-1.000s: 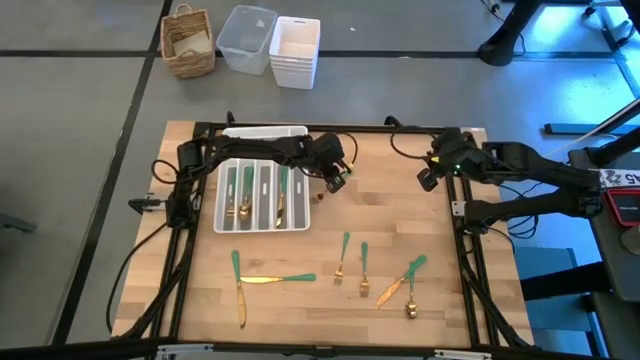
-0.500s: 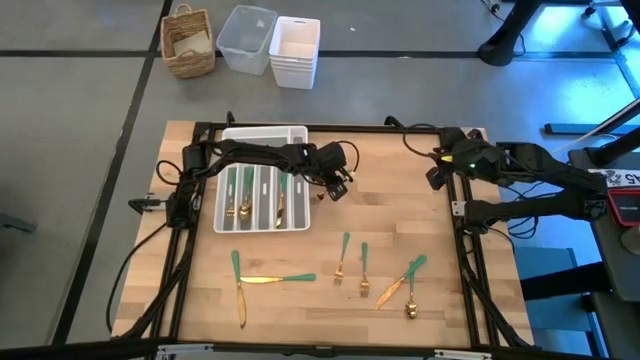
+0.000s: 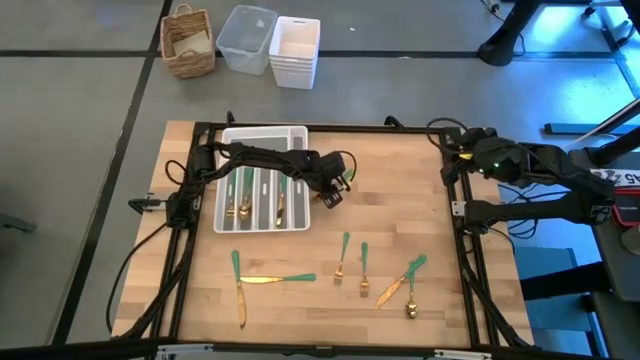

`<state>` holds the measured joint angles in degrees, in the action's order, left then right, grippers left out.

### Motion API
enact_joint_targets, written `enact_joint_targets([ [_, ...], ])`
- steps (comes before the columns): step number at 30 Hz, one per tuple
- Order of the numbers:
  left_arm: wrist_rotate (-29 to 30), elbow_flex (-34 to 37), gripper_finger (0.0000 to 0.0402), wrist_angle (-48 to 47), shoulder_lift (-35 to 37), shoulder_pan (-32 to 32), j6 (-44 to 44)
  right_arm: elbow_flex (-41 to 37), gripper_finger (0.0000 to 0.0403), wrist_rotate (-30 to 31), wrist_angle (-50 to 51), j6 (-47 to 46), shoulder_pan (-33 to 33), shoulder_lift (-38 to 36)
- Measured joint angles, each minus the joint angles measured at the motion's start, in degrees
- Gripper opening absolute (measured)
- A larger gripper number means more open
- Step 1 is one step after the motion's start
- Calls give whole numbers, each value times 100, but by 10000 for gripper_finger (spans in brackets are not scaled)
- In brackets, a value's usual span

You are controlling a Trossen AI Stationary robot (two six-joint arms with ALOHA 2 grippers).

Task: Sort silverware
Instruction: Put the green fork into the white silverware tray

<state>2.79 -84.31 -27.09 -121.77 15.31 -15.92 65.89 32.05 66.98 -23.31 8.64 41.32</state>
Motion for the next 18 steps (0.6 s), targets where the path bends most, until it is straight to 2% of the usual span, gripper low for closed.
enact_joint_targets([
  [4, 92, -4, 153, -233, -2, -34, 157, 0, 81, 41, 7, 0, 0, 4],
  [10, 587, -15, 144, -411, -39, -125, 457, 0, 81, 50, 3, 0, 2, 2],
  [18, 678, -19, 63, -338, -119, -262, 738, 0, 81, 50, 0, 0, 1, 7],
])
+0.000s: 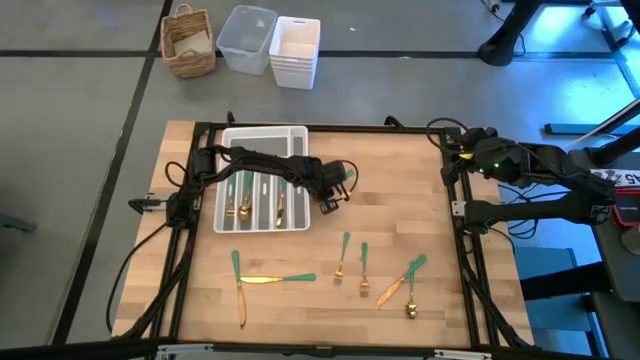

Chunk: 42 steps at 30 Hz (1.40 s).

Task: Sort silverware
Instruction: Put the green fork into the white silverware tray

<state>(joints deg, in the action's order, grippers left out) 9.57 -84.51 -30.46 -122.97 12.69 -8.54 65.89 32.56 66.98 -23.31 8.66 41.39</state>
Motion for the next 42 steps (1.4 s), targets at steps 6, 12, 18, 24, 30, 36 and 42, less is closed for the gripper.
enact_joint_targets([
  [6, -25, 2, 11, 44, -10, -36, -329, 0, 81, 0, 0, 0, 0, 0],
  [12, -720, 23, 8, 290, -10, 98, -819, 0, 81, 0, 0, 0, -1, 0],
  [18, -1248, 36, 7, 561, 101, 290, -1391, 0, 81, 0, 3, 0, 1, 0],
  [24, -1527, 39, 5, 629, 625, 523, -1530, 0, 81, -2, 10, 0, -1, 0],
  [30, -1634, 34, 4, 639, 1357, 778, -1497, 0, 81, -8, -16, 0, -1, 11],
  [36, -1671, 30, 4, 154, 2211, 997, -1494, -200, 81, -101, -836, 49, -1, 4],
  [42, -1511, 26, 5, -1160, 2924, 1075, -1508, -1118, 81, -443, -2254, 428, -1, 15],
])
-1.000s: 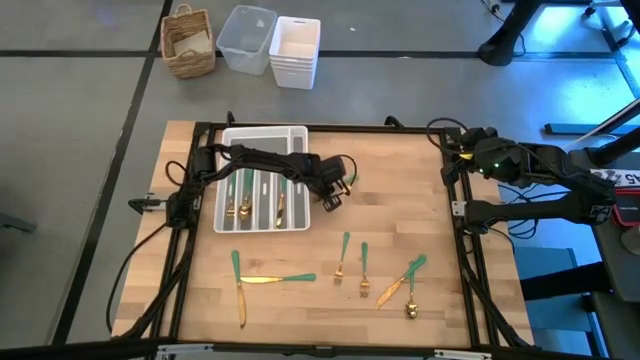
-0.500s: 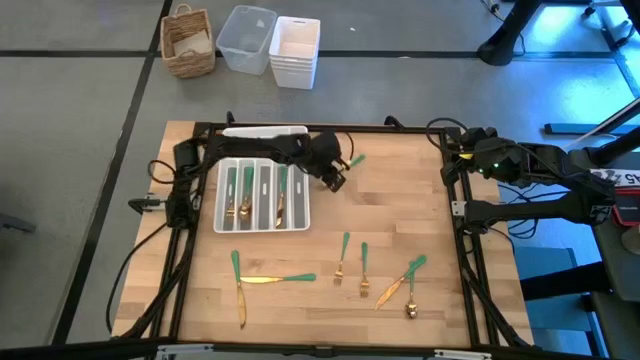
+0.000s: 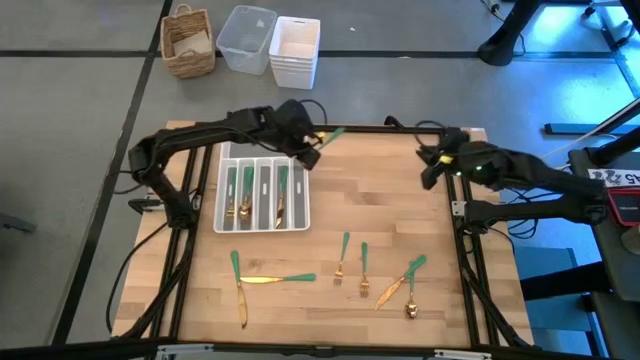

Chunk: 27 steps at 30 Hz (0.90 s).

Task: Sort silverware
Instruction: Put the green fork into the white silverware tray

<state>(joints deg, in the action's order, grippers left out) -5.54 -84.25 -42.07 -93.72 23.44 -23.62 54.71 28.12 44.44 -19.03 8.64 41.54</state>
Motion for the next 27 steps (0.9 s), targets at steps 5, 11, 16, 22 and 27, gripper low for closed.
enact_joint_targets([
  [5, 398, 0, 5, -1397, 476, -2, -127, -916, 81, -394, -1141, 2, 0, 79],
  [11, 837, 0, 4, -2640, 1149, -2, -515, -1745, 81, -1109, -2386, -14, 0, 190],
  [16, 1193, 16, 6, -3398, 1844, -20, -1085, -1982, 81, -1550, -2844, -14, 0, 313],
  [22, 1541, 753, 4, -3725, 2991, -257, -2317, -1984, 81, -1618, -2917, 1, 0, 412],
  [27, 1633, 1847, 7, -3724, 3935, -725, -3819, -1984, 81, -1618, -3099, 93, 0, 415],
])
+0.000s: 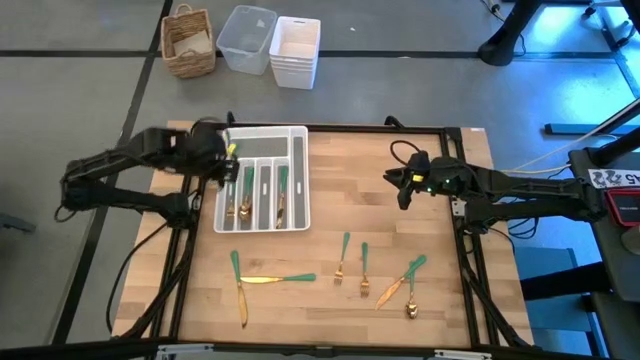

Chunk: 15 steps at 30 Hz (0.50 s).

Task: Sort silverware
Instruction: Put the green fork into the white silverware tray

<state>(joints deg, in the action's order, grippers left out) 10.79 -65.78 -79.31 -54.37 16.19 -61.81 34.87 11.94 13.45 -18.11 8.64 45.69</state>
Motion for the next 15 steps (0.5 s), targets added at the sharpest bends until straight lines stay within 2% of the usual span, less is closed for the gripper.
enact_joint_targets([
  [6, -5, 1354, 6, 197, 559, -638, -1643, 0, 81, 0, -221, 87, 0, 0],
  [15, -5, 2708, 7, 1824, 417, -1001, -2193, 0, 81, 0, -345, 211, 0, 0],
])
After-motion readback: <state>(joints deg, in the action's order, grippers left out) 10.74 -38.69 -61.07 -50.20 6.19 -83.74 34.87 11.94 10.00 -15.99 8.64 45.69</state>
